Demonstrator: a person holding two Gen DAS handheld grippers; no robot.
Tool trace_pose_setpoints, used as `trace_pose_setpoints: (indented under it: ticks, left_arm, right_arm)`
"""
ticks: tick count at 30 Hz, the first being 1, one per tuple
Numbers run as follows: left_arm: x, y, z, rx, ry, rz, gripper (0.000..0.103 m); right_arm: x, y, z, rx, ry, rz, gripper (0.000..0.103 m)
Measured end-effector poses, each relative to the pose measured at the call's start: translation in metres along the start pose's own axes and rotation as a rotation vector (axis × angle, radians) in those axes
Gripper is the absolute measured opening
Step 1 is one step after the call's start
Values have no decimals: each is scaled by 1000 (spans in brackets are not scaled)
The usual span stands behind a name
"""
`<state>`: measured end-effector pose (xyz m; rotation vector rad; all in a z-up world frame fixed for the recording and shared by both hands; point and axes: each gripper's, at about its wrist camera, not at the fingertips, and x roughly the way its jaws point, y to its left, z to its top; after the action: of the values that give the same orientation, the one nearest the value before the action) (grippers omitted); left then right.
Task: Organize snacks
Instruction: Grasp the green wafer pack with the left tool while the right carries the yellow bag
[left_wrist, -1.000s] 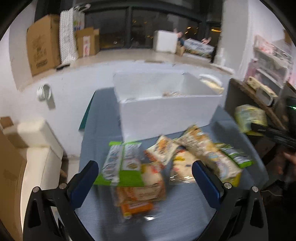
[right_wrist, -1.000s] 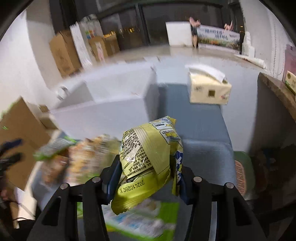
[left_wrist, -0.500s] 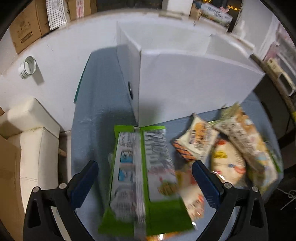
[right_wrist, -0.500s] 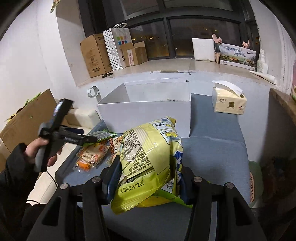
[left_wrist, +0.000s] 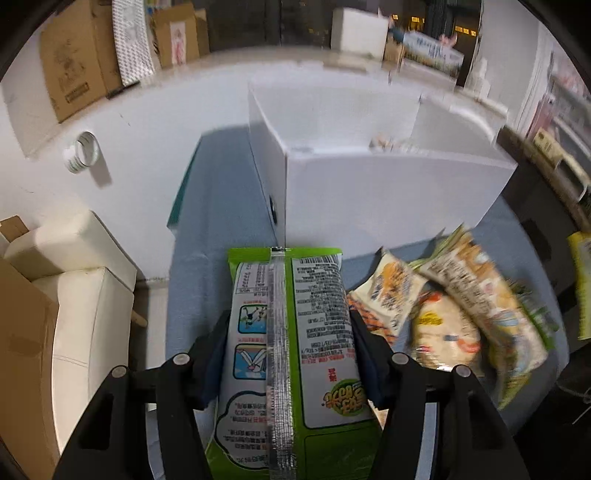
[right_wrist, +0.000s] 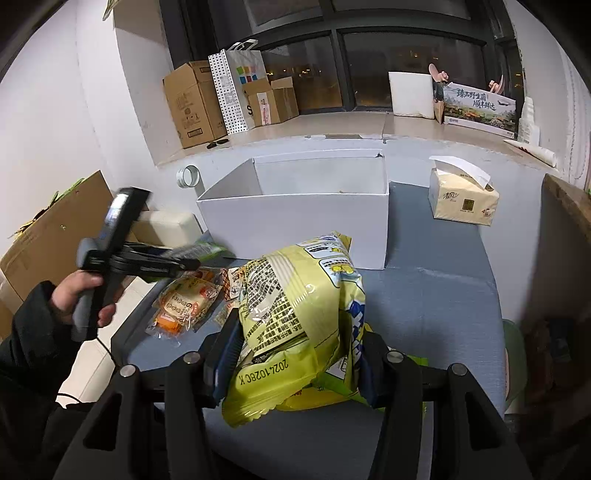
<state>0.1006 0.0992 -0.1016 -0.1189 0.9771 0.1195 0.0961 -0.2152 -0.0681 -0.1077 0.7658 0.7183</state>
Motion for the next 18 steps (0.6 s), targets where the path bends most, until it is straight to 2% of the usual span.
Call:
trace_pose_setpoints:
  ticks: [5,10,15,18]
  left_arm:
    - [-56,-3,0,-28,-151,-35,64]
    - [-93,-14,22,-32,-271,-71,64]
    - [-94,-24,72,-26,-314,-110,64]
    - [-76,-32,115,-16,-304,-113,64]
  right_arm:
    - [2,3,1,-7,2,8,58]
    - [7,9,16,-34,-14,10,58]
    - [20,11,59,-63,-55,29,58]
    - [40,6,98,-67,-75,29,58]
